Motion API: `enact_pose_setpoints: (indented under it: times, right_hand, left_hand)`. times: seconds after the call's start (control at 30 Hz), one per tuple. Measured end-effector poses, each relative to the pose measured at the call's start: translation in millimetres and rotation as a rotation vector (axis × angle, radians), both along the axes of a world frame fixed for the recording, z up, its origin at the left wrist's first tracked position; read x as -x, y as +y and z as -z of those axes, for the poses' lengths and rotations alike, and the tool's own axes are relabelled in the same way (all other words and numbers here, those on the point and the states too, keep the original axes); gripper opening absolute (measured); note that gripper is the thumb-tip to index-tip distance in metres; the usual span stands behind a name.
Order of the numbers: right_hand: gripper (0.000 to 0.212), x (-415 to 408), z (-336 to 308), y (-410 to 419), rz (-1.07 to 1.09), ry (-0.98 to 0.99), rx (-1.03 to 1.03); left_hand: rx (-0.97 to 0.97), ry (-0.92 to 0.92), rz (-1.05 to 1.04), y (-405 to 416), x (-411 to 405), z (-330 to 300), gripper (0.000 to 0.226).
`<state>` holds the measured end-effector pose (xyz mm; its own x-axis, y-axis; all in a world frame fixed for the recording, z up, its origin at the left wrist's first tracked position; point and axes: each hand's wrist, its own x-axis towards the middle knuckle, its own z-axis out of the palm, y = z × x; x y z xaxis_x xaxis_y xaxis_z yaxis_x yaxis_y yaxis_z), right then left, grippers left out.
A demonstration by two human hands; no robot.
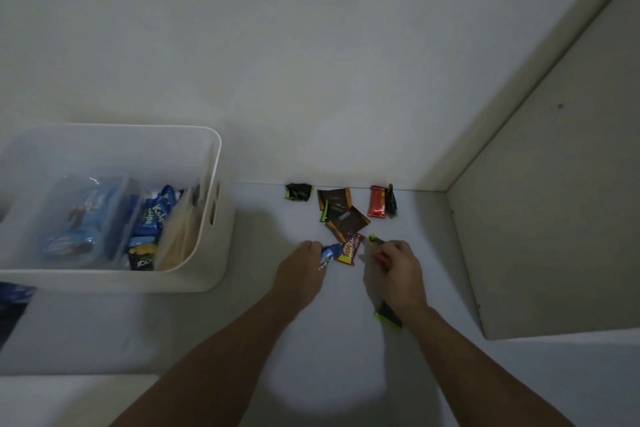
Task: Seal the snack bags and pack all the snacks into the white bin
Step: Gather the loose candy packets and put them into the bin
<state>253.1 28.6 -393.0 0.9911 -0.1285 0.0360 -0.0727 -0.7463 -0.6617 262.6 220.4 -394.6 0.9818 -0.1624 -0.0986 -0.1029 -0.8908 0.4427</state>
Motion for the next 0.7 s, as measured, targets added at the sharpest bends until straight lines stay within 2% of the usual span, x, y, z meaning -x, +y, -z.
enact_pose_setpoints:
  times: [0.23,0.33,0.5,0.6,0.7]
  right_hand:
    - [0.016,-15.9,-80.6,32.6,-0.063,-0.021,-0.121]
    - [0.01,-28.8,-125.8,65.3,-0.138,-0.068,-0.149]
    - [0.014,-47.0,-192.9,137.9,-0.204,-0.09,-0.315]
    - [0.016,-57.8,-215.2,184.8,-0.267,-0.008,-0.378]
    - [0.006,-67.1,-223.3,230.1,-0.301,0.116,-0.387]
  left_hand:
    - [0.145,-0.191,-0.099,23.8,0.4,-75.6,0.023]
    - [0.174,-0.219,-0.145,44.6,-7.2,-123.7,0.023]
    - [0.22,-0.328,-0.309,103.9,-9.7,-185.0,0.018]
    - [0.195,-0.278,-0.434,149.8,-6.4,-199.2,0.021]
    - [0.198,-0.169,-0.5,192.6,-2.1,-198.6,0.029]
